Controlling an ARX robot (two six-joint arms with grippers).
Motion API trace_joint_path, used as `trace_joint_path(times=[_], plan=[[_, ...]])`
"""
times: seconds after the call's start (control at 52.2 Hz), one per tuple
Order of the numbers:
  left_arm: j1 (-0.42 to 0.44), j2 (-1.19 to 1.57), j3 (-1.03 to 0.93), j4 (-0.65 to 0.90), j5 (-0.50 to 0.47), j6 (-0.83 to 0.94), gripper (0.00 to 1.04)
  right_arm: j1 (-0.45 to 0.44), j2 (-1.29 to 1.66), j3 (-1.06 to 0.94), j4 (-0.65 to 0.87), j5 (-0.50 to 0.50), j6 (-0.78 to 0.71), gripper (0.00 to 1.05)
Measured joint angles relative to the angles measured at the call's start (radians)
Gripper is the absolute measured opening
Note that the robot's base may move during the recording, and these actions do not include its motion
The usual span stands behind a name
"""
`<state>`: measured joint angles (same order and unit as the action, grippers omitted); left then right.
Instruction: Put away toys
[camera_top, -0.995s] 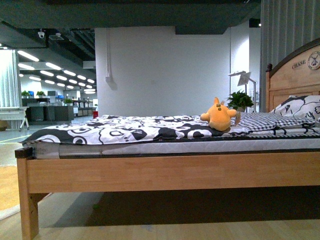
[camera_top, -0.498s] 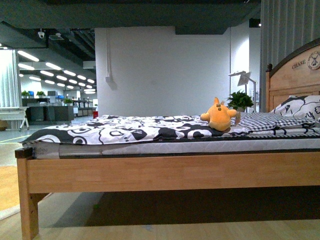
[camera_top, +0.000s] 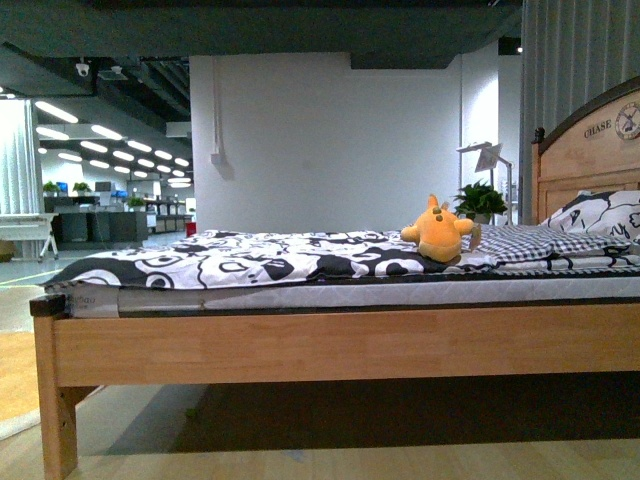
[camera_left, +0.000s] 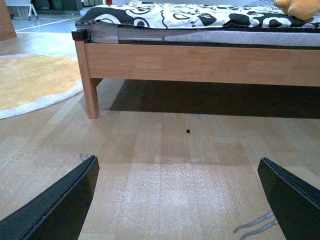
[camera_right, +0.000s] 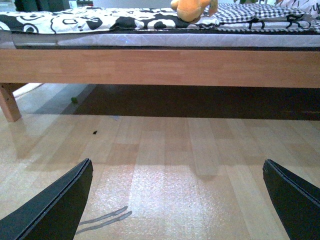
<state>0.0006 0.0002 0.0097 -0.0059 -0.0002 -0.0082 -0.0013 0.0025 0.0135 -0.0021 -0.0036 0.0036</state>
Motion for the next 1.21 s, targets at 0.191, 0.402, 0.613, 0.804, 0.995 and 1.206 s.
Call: trace_joint_path(times=[0.191, 0.402, 0.613, 0.804, 0.995, 1.206], plan=[[0.0, 0.0, 0.0, 0.0, 0.0, 0.0, 0.99, 0.0, 0.0, 0.0, 0.0, 0.0, 0.0, 1.04], [0.0, 0.0, 0.0, 0.0, 0.0, 0.0, 0.99, 0.0, 0.0, 0.0, 0.0, 0.0, 0.0, 1.04], [0.0, 0.0, 0.0, 0.0, 0.0, 0.0, 0.99, 0.0, 0.0, 0.0, 0.0, 0.0, 0.0, 1.04], [0.0, 0.0, 0.0, 0.0, 0.0, 0.0, 0.99, 0.0, 0.0, 0.0, 0.0, 0.0, 0.0, 1.04], [0.0, 0.0, 0.0, 0.0, 0.0, 0.0, 0.99, 0.0, 0.0, 0.0, 0.0, 0.0, 0.0, 1.04], [0.0, 0.0, 0.0, 0.0, 0.0, 0.0, 0.99, 0.0, 0.0, 0.0, 0.0, 0.0, 0.0, 1.04]])
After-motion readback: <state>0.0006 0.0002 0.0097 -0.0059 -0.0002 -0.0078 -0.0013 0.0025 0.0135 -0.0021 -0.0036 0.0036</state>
